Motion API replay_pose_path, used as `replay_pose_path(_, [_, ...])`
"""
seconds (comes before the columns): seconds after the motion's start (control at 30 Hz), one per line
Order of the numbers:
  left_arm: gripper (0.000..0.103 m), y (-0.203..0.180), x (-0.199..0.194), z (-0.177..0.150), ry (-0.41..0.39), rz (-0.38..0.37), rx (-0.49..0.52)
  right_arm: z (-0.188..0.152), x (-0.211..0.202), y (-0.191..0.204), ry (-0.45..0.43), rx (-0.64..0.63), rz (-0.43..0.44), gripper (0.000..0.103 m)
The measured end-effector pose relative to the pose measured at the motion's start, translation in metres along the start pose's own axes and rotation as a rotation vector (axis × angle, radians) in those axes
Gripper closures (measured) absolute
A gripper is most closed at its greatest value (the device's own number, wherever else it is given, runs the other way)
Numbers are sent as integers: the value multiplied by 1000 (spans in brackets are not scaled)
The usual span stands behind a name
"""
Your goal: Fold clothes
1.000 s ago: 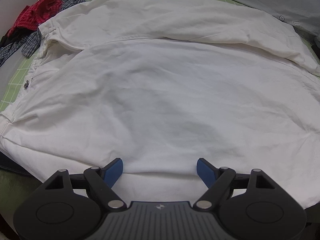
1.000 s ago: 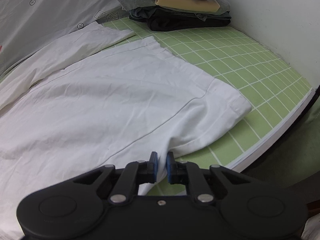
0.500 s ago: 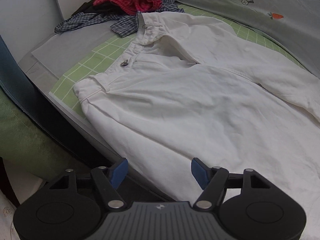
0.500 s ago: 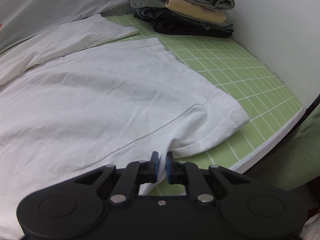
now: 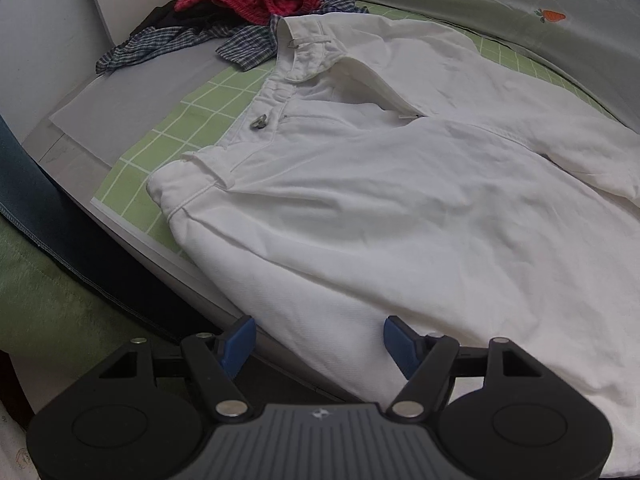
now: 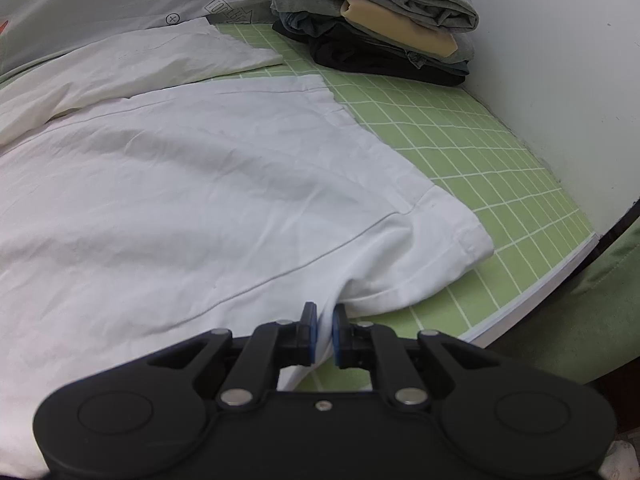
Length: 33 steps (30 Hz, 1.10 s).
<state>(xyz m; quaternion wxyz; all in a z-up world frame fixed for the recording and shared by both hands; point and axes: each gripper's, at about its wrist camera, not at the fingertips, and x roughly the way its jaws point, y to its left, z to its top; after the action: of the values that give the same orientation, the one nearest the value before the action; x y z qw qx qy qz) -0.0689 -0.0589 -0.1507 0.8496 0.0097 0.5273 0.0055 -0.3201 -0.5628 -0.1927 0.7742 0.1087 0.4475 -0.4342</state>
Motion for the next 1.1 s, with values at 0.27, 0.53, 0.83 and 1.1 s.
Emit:
replay_pose_path(0.27, [100, -22, 2, 11, -8, 49, 62, 2, 0, 5, 2, -51, -23, 95])
replay_pose_path(0.53, [103, -25, -22, 27, -65, 41, 46, 7, -9, 9, -22, -62, -43, 96])
replay_pose_path(0.83, [103, -43, -39, 64, -153, 24, 74, 33, -21, 11, -102, -48, -16, 96])
replay_pose_path(1.1, [69, -32, -12, 32, -63, -65, 29, 25, -14, 11, -68, -59, -19, 96])
